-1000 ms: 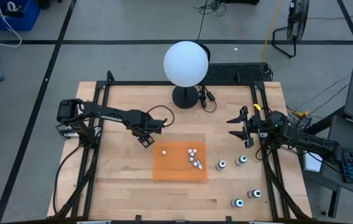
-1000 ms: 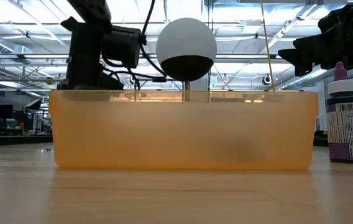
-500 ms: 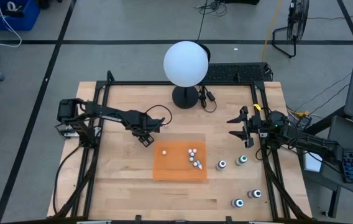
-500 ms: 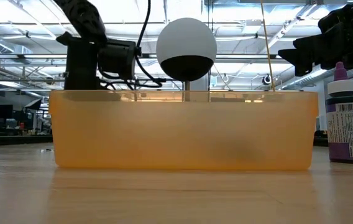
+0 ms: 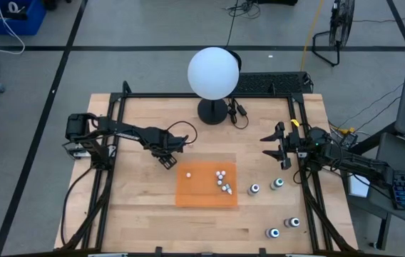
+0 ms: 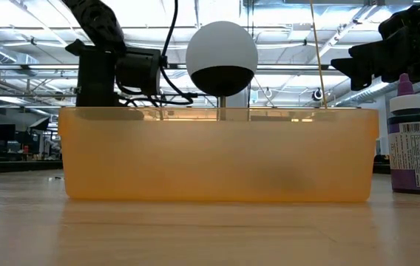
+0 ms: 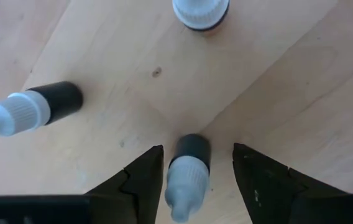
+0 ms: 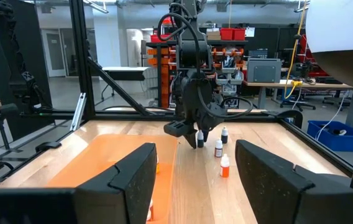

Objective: Pick & Place food coloring
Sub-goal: Put the small black food coloring bottle into the orange container

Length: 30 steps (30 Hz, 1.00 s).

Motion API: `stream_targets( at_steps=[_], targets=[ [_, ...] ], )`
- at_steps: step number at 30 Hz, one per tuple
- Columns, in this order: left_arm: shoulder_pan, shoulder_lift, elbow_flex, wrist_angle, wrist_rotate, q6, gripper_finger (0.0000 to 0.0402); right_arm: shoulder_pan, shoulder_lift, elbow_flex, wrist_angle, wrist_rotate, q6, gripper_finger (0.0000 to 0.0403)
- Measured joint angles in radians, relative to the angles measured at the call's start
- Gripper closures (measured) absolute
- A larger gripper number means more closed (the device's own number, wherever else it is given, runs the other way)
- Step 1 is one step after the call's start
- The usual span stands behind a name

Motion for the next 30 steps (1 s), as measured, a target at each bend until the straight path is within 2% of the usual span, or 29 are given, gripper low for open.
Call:
stream_targets(
  at_steps=[5, 12, 19, 24, 30],
  targets=[
    [0.000, 0.000, 0.000, 0.002, -0.002, 0.006, 0.0245, 0.000, 0.000, 0.000, 0.000, 0.000, 0.000, 0.0195],
    [0.000, 0.001, 0.000, -0.003, 0.002, 0.005, 0.0328, 0.000, 0.000, 0.000, 0.000, 0.000, 0.000, 0.0194],
    [-0.034, 0.002, 0.080, -0.136, 0.023, -0.022, 0.0332, 0.000, 0.000, 0.000, 0.000, 0.000, 0.000, 0.0196],
    [-0.104, 0.002, 0.221, -0.234, 0.027, -0.055, 0.0332, 0.000, 0.000, 0.000, 0.000, 0.000, 0.000, 0.0196],
    [-0.225, 0.002, 0.410, -0.246, -0.010, -0.077, 0.0332, 0.000, 0.000, 0.000, 0.000, 0.000, 0.000, 0.0195]
  ],
)
